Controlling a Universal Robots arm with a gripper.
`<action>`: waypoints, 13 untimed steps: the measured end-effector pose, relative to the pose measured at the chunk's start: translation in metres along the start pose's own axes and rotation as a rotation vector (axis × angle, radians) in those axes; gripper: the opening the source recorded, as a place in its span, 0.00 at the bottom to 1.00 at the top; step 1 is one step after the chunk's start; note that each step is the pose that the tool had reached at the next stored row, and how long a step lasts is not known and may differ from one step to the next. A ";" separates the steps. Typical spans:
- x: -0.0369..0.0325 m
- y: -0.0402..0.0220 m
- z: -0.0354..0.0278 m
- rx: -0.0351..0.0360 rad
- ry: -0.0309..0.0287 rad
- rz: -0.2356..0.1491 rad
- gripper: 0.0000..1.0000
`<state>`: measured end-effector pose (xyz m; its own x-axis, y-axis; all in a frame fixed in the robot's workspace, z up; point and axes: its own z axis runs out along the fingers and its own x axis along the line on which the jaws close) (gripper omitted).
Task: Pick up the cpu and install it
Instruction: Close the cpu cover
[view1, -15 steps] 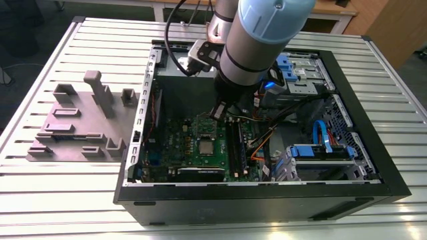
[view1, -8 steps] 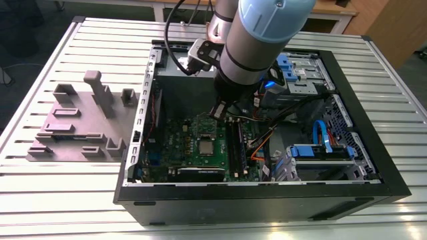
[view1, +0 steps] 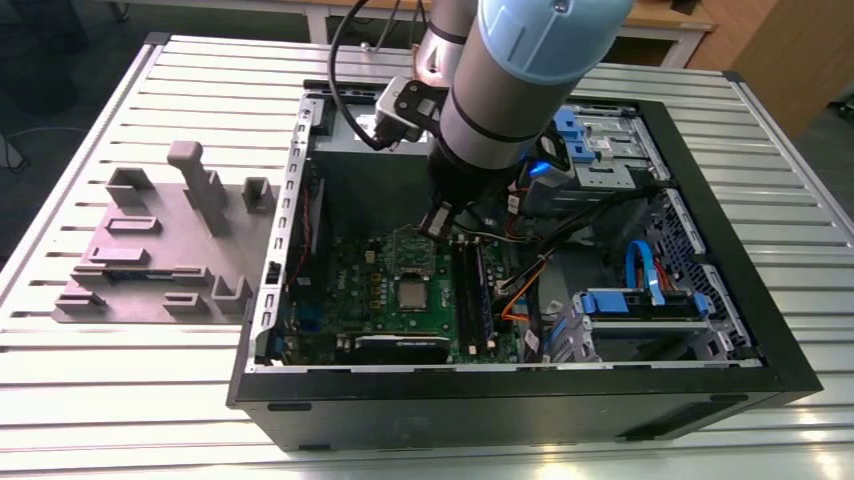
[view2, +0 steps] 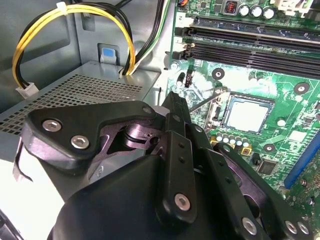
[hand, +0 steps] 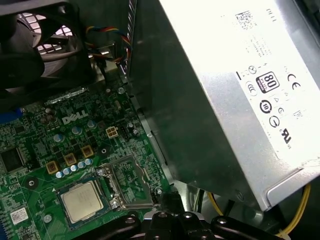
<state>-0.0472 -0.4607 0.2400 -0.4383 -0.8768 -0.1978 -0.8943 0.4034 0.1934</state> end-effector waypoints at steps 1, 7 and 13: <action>0.0001 0.0000 -0.0002 0.0000 0.0000 0.000 0.10; 0.0040 -0.0012 -0.0016 0.0000 0.0002 0.000 0.10; 0.0062 -0.0021 -0.0022 0.0000 0.0001 0.000 0.10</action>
<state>-0.0479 -0.4676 0.2404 -0.4383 -0.8768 -0.1977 -0.8943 0.4034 0.1934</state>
